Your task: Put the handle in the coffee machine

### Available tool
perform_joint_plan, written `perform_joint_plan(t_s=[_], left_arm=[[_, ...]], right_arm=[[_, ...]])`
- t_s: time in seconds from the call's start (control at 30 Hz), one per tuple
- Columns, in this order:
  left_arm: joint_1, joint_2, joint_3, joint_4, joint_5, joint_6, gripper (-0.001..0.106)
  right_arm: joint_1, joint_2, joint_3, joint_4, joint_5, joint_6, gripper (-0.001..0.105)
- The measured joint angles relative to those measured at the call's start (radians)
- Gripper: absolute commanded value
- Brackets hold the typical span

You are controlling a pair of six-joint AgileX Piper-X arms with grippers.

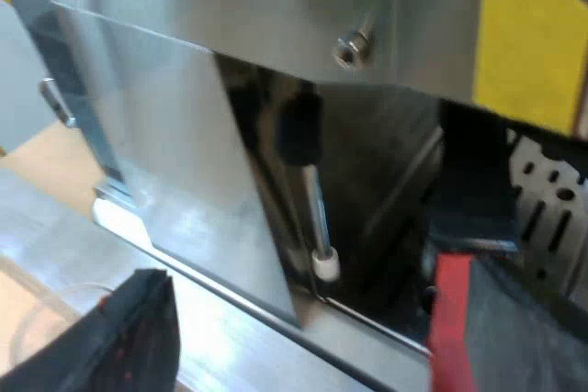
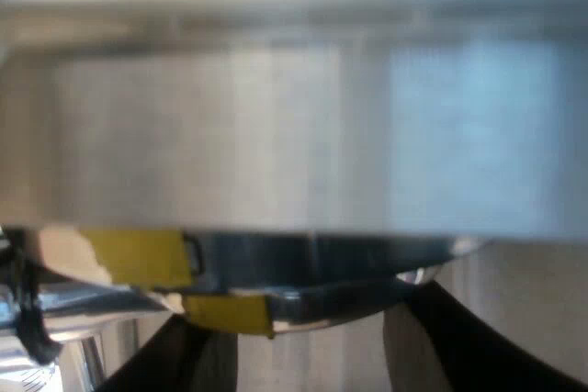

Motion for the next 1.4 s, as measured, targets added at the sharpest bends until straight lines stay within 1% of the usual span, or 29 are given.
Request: perform_joint_plan(t_s=[0.07,0.13,0.17,0.2,0.23,0.3,0.33,0.37,0.43,0.47,0.5,0.53,0.6,0.67,0.8,0.83,0.9,0.97,1.0,1.1,1.27,1.3,1.4], left_arm=[[0.000,0.000,-0.057,0.007,-0.022,-0.038,0.066],[0.000,0.000,-0.092,0.007,-0.043,-0.060,0.058],[0.000,0.000,-0.107,0.007,-0.071,-0.069,0.051],[0.000,0.000,-0.121,0.003,-0.101,-0.072,0.041],[0.000,0.000,-0.126,0.003,-0.112,-0.073,0.036],[0.000,0.000,-0.133,0.002,-0.136,-0.075,0.012],[0.000,0.000,-0.133,0.002,-0.141,-0.076,0.002],[-0.002,0.000,-0.133,0.002,-0.168,-0.076,0.001],[-0.010,0.000,-0.133,0.002,-0.214,-0.074,0.001],[-0.018,0.000,-0.133,0.002,-0.247,-0.074,0.001],[-0.025,0.000,-0.133,0.002,-0.260,-0.074,0.001],[-0.045,0.000,-0.133,0.002,-0.302,-0.074,0.001],[-0.079,0.000,-0.133,0.002,-0.344,-0.075,0.001],[-0.103,0.000,-0.133,0.002,-0.368,-0.075,0.001],[-0.168,0.003,-0.133,0.010,-0.475,-0.075,0.001],[-0.171,0.005,-0.133,0.011,-0.479,-0.075,0.001],[-0.196,0.023,-0.133,0.040,-0.528,-0.075,0.001],[-0.203,0.036,-0.134,0.060,-0.549,-0.065,0.001],[-0.211,0.055,-0.134,0.114,-0.573,-0.027,0.001],[-0.211,0.068,-0.134,0.199,-0.586,0.021,0.001],[-0.211,0.067,-0.152,0.274,-0.584,0.075,0.001],[-0.211,0.067,-0.154,0.277,-0.584,0.075,0.001],[-0.211,0.067,-0.176,0.334,-0.574,0.087,0.001]], right_arm=[[0.000,0.000,0.000,0.000,0.000,0.000,0.039],[0.000,0.000,0.000,0.000,0.000,0.000,0.039],[0.000,0.000,0.000,0.000,0.000,0.000,0.039],[0.000,0.000,0.000,0.000,0.000,0.000,0.039],[0.000,0.000,0.000,0.000,0.000,0.000,0.039],[0.000,0.000,0.000,0.000,0.000,0.000,0.039],[0.000,0.000,0.000,0.000,0.000,0.000,0.039],[0.000,0.000,0.000,0.000,0.000,0.000,0.039],[0.000,0.000,0.000,0.000,0.000,0.000,0.039],[0.000,0.000,0.000,0.000,0.000,0.000,0.039],[0.000,0.000,0.000,0.000,0.000,0.000,0.039],[0.000,0.000,0.000,0.000,0.000,0.000,0.039],[0.000,0.000,0.000,0.000,0.000,0.000,0.039],[0.000,0.000,0.000,0.000,0.000,0.000,0.039],[0.000,0.000,0.000,0.000,0.000,0.000,0.039],[0.000,0.000,0.000,0.000,0.000,0.000,0.039],[0.000,0.000,0.000,0.000,0.000,0.000,0.039],[0.000,0.000,0.000,0.000,0.000,0.000,0.039],[0.000,0.000,0.000,0.000,0.000,0.000,0.039],[0.000,0.000,0.000,0.000,0.000,0.000,0.039],[0.000,0.000,0.000,0.000,0.000,0.000,0.039],[0.000,0.000,0.000,0.000,0.000,-0.001,0.039],[0.000,0.000,0.000,0.000,0.000,-0.001,0.039]])
